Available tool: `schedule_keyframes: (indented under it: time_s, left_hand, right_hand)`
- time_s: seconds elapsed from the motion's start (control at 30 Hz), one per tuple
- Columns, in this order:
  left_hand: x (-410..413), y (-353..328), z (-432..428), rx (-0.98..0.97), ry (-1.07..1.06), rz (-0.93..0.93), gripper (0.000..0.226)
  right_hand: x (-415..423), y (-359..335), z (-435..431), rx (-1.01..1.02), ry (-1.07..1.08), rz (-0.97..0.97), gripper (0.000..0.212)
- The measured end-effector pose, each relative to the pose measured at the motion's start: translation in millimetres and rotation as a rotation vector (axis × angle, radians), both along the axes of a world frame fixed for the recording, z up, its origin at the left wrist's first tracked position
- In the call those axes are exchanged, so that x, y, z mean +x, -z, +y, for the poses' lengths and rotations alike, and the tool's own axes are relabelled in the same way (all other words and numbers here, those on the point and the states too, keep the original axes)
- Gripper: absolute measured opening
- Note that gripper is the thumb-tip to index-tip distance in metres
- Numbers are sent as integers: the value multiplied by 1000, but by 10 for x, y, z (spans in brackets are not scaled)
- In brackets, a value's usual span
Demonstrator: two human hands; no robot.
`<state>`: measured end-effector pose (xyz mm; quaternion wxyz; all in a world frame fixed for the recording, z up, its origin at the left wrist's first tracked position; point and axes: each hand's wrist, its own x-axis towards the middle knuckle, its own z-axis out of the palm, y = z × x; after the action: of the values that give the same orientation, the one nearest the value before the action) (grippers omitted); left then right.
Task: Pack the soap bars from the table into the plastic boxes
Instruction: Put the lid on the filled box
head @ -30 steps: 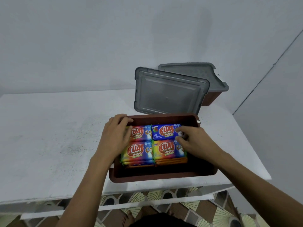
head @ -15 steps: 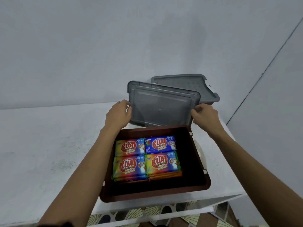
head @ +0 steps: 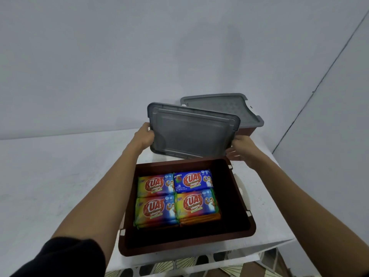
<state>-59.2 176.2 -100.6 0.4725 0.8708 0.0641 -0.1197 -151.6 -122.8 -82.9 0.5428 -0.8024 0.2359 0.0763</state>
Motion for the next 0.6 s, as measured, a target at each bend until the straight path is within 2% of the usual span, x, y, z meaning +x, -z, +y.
schedule_keyframes:
  time_s: [0.1,0.17,0.23,0.3,0.43,0.6]
  left_hand:
    - [-98,-71,150,-94,-65,-83,45]
    - [-237,-147,246,-233,-112,-81,37]
    - [-386,-229,325,-387,-159,-59,30]
    - [-535,-290,409,-458,-196,-60,26]
    - [-850,-375,547,-513,-212,-109,17]
    - [-1174,-301,671,-142,-221,-187,35]
  right_hand:
    - [-67,-75,-95,329,118,-3,28]
    - [-122,-131,-173,573,187,-32,25]
    - [-170,-163,-222,646,181,-64,19]
    - [-189,-159,-221,627,155,-82,11]
    - [-259,-149,-129,466,27,1,12]
    - [-457,-98,-1,109,-95,-121,21]
